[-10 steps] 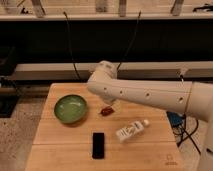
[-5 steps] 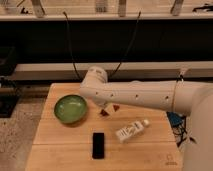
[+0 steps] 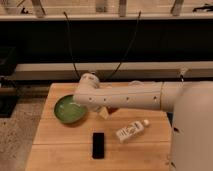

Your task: Drag the ceramic bowl in a circle

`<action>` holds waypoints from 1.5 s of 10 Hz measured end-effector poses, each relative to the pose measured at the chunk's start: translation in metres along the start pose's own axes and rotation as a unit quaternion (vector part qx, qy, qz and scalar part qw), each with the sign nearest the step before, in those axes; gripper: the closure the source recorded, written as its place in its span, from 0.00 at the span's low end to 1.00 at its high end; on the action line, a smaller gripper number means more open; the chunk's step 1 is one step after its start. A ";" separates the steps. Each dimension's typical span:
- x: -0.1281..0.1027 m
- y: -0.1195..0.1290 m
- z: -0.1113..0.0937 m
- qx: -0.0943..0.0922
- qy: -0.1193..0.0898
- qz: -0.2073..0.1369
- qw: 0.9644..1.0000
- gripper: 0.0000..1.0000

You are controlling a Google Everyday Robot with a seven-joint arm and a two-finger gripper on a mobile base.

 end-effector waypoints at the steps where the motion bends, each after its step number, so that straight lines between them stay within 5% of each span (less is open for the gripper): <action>1: -0.009 -0.003 0.010 0.002 -0.007 -0.016 1.000 0.20; 15: -0.048 -0.022 0.045 0.002 -0.047 -0.109 0.993 0.23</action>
